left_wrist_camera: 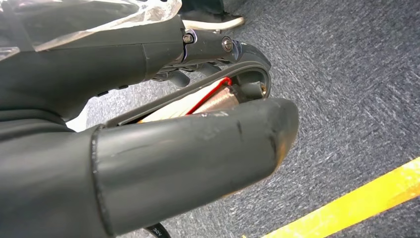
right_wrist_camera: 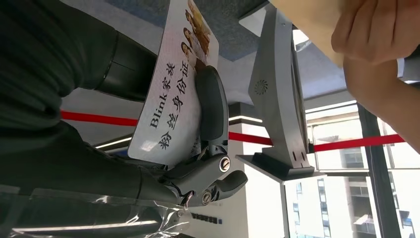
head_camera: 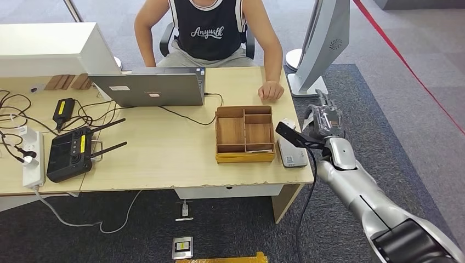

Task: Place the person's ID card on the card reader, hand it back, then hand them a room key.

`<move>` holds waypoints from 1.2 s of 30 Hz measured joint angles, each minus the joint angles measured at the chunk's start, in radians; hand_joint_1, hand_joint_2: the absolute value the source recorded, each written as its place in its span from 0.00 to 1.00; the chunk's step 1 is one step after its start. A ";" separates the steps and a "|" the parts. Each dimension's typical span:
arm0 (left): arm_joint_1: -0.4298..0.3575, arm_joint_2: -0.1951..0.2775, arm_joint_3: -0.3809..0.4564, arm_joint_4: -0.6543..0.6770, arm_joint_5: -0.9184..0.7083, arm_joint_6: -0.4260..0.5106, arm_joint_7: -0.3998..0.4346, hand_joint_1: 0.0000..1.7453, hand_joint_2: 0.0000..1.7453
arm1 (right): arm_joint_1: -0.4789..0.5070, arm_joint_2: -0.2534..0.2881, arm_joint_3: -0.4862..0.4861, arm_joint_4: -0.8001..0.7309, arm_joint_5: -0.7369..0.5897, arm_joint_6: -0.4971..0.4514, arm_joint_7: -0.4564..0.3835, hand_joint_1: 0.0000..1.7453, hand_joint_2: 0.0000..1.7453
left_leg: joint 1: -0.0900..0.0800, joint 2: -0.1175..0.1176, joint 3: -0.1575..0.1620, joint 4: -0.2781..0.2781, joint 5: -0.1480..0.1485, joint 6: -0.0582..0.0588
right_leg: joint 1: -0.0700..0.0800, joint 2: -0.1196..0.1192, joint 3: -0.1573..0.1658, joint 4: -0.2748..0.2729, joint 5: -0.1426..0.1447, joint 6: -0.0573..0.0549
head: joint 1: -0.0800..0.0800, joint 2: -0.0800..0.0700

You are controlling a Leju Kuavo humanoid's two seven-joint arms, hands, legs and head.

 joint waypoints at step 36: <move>0.000 -0.008 0.002 0.000 0.034 0.018 0.042 0.00 0.00 | 0.085 0.070 0.017 0.128 -0.079 0.041 -0.022 1.00 1.00 | 0.000 0.000 0.000 0.000 0.000 0.000 | 0.000 0.000 0.000 0.000 0.000 0.000 | 0.000 0.000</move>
